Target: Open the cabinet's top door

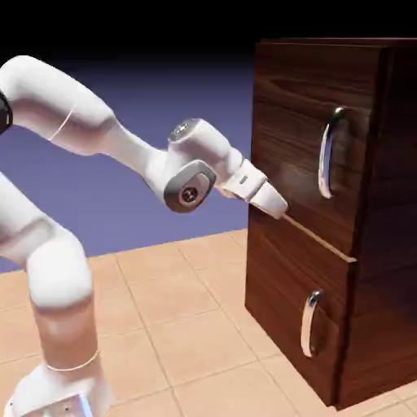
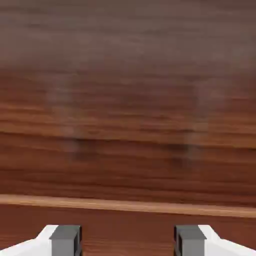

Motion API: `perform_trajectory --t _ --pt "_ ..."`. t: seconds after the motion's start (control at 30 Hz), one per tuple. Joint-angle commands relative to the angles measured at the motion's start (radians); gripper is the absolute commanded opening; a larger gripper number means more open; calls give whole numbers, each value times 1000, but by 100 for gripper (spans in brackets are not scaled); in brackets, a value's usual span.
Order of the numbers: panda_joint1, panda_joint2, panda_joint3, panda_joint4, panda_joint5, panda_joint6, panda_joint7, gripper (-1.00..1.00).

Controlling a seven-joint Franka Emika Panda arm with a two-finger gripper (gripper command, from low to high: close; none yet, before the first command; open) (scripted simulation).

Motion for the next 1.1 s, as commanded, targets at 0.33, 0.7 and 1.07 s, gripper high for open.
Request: perform_trajectory --t 0.33,0.7,1.07 --pt "160 -173 -253 68 -478 -4 247 0" --pt "320 -347 -505 136 -957 -8 495 0" --pt "480 -520 -757 204 -1435 -11 742 0"
